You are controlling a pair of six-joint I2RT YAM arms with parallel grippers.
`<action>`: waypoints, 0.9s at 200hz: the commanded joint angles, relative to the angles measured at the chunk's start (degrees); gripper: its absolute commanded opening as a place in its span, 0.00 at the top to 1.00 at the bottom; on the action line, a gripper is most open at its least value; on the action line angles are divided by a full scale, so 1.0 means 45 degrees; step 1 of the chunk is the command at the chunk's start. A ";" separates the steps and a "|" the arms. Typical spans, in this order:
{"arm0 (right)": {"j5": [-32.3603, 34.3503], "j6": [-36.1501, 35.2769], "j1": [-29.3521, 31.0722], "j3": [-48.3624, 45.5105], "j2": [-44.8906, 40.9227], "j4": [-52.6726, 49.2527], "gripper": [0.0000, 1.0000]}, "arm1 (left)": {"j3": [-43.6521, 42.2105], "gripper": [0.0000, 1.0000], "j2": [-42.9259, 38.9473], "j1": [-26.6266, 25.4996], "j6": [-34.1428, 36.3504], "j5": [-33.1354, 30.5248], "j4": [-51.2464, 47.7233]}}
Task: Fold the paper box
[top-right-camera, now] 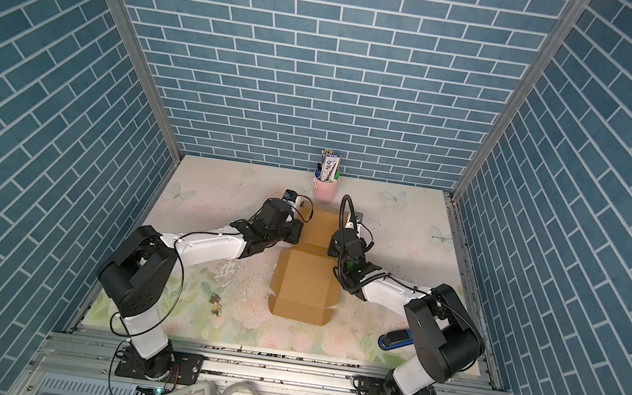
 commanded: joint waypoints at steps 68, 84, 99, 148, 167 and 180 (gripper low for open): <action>-0.0207 0.0509 0.0102 0.0717 0.0244 -0.0653 1.00 | 0.1341 0.90 0.0504 -0.0199 0.0443 -0.1849 -0.1314; -0.0242 0.0646 0.0126 0.0843 0.0324 -0.0815 1.00 | 0.1868 0.93 0.0728 -0.0456 0.0566 -0.2577 -0.2036; -0.0242 0.0802 0.0158 0.0998 0.0407 -0.1096 1.00 | 0.2369 0.95 0.0940 -0.0681 0.0703 -0.3279 -0.2736; -0.0550 0.1501 0.0174 0.1824 0.0385 -0.2936 1.00 | 0.3427 0.97 0.1276 -0.1061 0.0767 -0.4224 -0.4828; -0.0897 0.1759 0.0190 0.2311 0.0308 -0.4093 1.00 | 0.3707 0.97 0.1254 -0.1090 0.0692 -0.4074 -0.5778; -0.1153 0.1941 0.0180 0.2671 0.0229 -0.4979 1.00 | 0.3842 0.96 0.1206 -0.1102 0.0600 -0.3928 -0.6369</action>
